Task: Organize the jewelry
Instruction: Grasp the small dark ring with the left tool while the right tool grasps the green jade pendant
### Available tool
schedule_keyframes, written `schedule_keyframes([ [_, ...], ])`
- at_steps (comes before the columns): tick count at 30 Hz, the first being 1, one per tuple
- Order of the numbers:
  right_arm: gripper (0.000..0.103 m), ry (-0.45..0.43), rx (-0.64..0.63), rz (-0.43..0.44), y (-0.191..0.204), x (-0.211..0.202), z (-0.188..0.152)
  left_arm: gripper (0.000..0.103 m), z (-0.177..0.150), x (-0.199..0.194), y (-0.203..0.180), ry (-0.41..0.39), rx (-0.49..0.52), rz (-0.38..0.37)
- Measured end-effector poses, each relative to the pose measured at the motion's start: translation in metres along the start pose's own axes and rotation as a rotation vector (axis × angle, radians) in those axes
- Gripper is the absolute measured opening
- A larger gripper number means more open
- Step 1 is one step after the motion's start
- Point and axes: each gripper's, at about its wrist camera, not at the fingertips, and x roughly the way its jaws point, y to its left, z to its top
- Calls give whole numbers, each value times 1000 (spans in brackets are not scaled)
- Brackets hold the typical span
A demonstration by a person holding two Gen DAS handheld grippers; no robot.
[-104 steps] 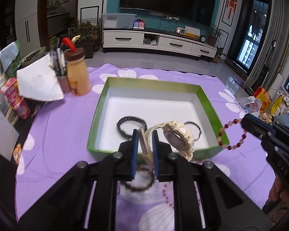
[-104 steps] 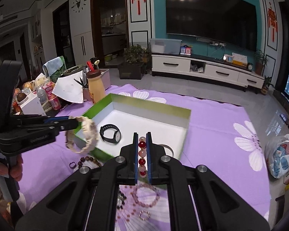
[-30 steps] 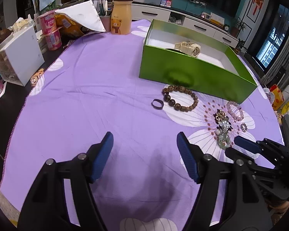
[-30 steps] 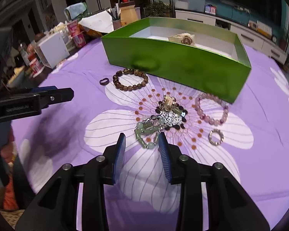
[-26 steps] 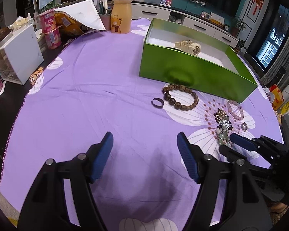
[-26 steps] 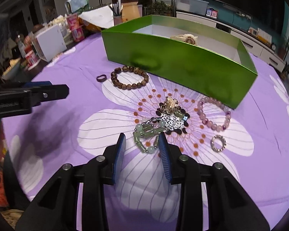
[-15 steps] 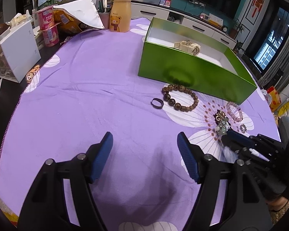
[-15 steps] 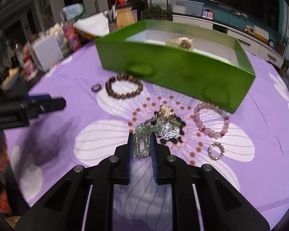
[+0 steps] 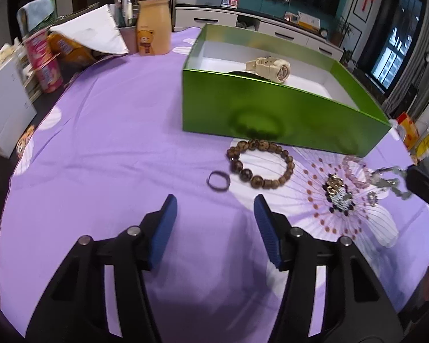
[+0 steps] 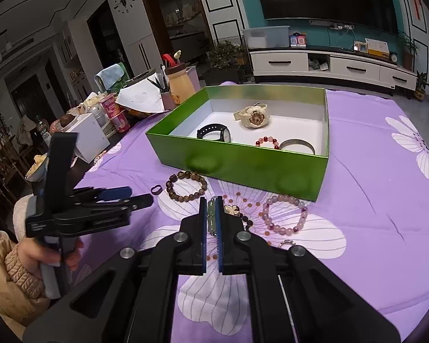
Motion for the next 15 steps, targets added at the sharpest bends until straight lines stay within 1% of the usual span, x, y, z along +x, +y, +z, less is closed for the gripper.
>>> schedule_keyframes([
  [3,5,6,7,0,-3,0,-1,44,6,9,-4,2,21,-1],
  [4,5,6,9,0,-4,1,-2,35,7,14,-5,8,28,7],
  [5,5,6,12,1,-5,1,-2,29,8,19,-5,14,33,8],
  [7,5,5,17,1,-7,2,-1,24,9,22,-8,-7,61,22],
  [10,5,10,23,3,-9,4,-1,19,10,25,-6,-20,69,19],
  [15,5,12,22,7,-9,5,-2,19,8,23,-5,-29,65,9],
])
